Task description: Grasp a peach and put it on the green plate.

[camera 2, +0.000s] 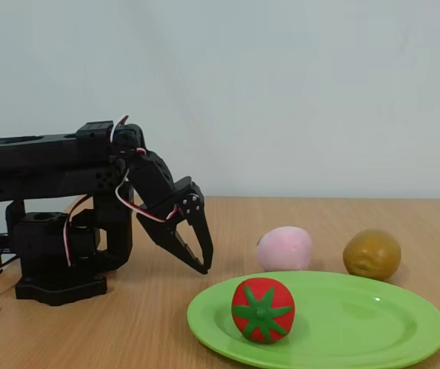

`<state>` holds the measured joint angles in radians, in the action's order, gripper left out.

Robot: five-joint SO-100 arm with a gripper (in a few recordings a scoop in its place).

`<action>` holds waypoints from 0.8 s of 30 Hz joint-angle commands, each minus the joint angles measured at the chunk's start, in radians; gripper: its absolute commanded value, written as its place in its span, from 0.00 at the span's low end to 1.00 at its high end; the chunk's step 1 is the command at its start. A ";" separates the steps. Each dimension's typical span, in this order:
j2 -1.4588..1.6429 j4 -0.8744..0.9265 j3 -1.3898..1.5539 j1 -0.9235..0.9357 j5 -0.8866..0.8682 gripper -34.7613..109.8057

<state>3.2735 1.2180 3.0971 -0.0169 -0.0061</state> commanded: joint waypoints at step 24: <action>-0.241 -0.034 -0.382 -0.049 -0.137 0.18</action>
<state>3.0588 1.1796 2.7918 -0.0445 -0.1012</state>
